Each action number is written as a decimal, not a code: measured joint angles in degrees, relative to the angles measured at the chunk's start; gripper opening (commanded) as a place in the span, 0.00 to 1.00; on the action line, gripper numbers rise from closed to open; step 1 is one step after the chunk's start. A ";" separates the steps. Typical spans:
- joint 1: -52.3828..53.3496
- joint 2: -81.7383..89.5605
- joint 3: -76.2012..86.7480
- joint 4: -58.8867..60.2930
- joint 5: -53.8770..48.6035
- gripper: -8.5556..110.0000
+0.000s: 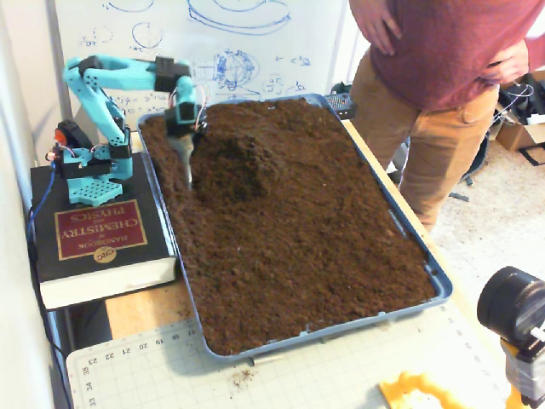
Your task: Build a berm.
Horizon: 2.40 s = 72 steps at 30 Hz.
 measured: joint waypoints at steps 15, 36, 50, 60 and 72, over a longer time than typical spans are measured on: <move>7.56 -7.73 18.37 -25.05 -9.93 0.08; 7.56 -31.03 -1.23 -25.49 -10.28 0.08; 7.21 -36.12 -14.94 -25.49 -10.28 0.08; 5.54 -41.92 -17.93 -25.49 -10.28 0.08; 5.54 -46.49 -23.55 -25.58 -10.28 0.08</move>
